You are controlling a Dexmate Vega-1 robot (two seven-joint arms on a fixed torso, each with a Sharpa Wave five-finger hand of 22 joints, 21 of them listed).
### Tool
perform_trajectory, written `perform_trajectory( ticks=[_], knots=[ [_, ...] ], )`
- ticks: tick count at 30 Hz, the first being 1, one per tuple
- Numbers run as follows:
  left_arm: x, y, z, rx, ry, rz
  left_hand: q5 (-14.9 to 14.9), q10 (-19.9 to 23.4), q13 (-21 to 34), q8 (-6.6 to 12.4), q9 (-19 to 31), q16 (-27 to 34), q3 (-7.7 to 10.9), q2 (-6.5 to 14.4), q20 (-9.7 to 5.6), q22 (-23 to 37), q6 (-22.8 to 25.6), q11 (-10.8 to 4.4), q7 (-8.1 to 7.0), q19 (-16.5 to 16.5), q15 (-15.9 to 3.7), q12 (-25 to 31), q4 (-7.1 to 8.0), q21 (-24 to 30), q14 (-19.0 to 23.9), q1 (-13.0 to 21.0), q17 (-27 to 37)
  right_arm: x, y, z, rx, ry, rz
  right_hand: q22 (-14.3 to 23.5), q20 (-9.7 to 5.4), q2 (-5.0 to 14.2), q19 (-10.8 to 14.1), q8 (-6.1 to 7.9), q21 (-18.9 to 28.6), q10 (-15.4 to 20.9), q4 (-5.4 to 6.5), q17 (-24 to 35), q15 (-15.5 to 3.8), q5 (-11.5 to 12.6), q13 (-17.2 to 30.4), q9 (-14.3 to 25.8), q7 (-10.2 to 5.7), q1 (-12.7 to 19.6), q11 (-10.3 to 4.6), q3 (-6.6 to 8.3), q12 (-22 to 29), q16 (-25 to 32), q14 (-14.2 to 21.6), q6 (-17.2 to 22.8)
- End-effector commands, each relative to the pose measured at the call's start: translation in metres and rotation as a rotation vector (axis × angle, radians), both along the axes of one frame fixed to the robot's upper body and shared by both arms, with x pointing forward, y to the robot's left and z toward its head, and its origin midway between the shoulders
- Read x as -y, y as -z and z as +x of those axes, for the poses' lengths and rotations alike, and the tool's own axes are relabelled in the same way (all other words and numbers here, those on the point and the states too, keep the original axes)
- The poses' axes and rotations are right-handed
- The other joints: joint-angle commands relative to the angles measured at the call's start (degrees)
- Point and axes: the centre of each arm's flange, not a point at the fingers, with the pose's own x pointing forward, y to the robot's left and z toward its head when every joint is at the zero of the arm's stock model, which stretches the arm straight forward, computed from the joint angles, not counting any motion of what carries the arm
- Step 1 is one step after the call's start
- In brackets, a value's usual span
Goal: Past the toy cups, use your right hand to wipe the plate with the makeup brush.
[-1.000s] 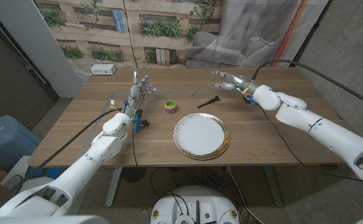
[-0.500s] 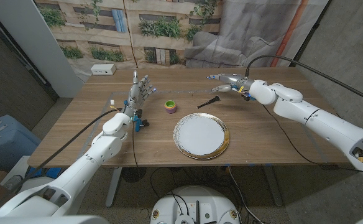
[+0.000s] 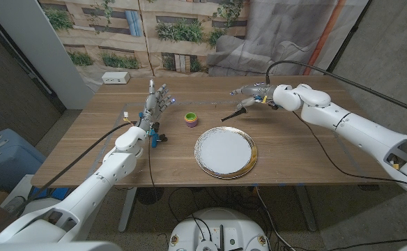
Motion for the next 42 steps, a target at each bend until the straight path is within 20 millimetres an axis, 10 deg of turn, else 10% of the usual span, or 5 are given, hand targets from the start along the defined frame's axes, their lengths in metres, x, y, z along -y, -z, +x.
perform_trajectory(
  ticks=[1, 42],
  knots=[
    [0.0, 0.0, 0.0, 0.0, 0.001, 0.0, 0.2, 0.0, 0.2, 0.22, 0.1, 0.2, -0.08, 0.8, 0.06, 0.3, -0.1, -0.63, -0.48, 0.4, -0.77, 0.4, 0.39, 0.4, 0.5, -0.1, 0.1, -0.009, -0.003, 0.011, -0.006, 0.039, -0.125, 0.1, 0.4, 0.01, 0.3, 0.51, 0.2, 0.7, 0.08, 0.1, 0.05, 0.3, 0.1, 0.1, -0.74, 1.1, -0.27, 0.67, 0.5, 0.3, 0.5, 0.7],
    [0.0, 0.0, 0.0, 0.0, 0.001, 0.0, 0.2, 0.1, 0.2, 0.21, 0.1, 0.2, -0.08, 0.8, 0.06, 0.3, -0.1, -0.69, -0.48, 0.5, -0.77, 0.4, 0.39, 0.4, 0.4, -0.1, 0.1, -0.04, 0.023, 0.025, -0.014, -0.001, -0.308, 0.1, -0.08, -1.58, 2.2, 2.36, 0.3, 8.5, 0.86, 0.4, -2.74, 0.0, -0.2, 0.1, -3.76, 7.7, -4.57, 1.75, 1.2, 2.0, 5.2, 6.8]
  ],
)
